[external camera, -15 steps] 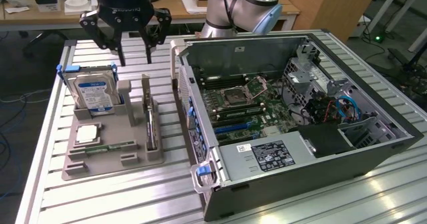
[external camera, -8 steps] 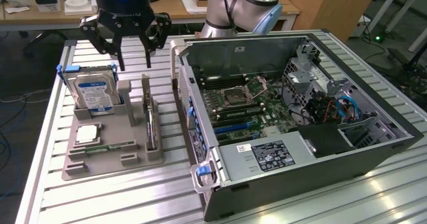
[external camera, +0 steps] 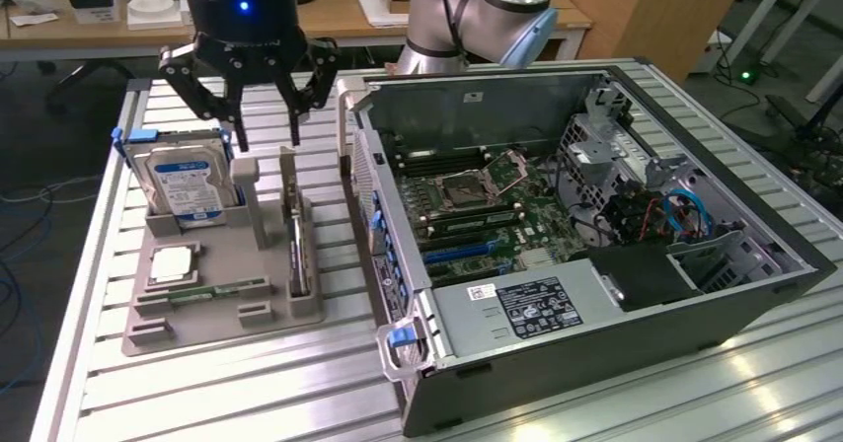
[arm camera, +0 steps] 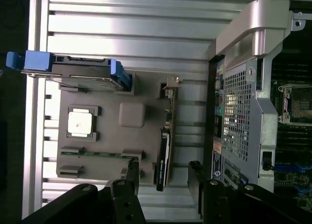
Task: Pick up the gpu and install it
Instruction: 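Pick up the gpu and move the gpu toward the slot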
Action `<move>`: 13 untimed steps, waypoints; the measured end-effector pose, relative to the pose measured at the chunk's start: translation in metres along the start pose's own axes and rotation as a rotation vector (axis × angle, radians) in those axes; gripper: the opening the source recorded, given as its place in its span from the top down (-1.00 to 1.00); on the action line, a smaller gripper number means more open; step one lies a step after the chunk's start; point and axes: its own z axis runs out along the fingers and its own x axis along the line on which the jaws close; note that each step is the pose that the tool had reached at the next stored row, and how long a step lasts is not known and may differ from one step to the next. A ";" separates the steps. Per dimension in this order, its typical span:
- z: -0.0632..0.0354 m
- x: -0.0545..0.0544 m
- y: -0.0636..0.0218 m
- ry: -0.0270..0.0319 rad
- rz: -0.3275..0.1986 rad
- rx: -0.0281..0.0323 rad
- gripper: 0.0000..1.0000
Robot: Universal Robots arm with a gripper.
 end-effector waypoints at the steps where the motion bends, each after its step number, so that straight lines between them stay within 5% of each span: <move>1: 0.0016 0.000 -0.0001 -0.0001 0.000 0.0000 -0.06; 13: 0.0166 -0.001 -0.0025 0.0000 -0.002 -0.0001 -0.06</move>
